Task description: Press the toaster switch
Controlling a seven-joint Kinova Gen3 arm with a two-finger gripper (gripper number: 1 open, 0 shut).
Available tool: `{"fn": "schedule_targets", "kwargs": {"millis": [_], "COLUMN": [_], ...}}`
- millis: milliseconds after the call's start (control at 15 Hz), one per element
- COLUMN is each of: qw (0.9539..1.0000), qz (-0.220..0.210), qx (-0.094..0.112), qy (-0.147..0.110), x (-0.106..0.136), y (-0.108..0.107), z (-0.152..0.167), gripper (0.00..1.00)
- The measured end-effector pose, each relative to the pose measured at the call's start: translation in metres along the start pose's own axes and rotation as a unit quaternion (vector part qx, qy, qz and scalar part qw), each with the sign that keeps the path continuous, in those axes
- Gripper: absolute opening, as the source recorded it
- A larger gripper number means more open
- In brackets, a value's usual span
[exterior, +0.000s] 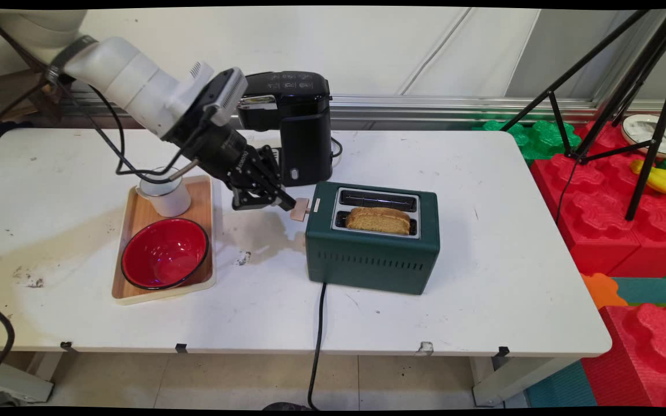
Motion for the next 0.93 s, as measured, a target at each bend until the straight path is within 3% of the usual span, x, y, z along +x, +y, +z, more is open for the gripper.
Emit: {"fn": "schedule_targets", "kwargs": {"millis": [933], "qw": [0.9999], "qz": [-0.003], "qx": [0.012], "qy": [-0.001], "x": [-0.005], "y": [-0.003], "z": [0.031], "gripper": [0.0]}}
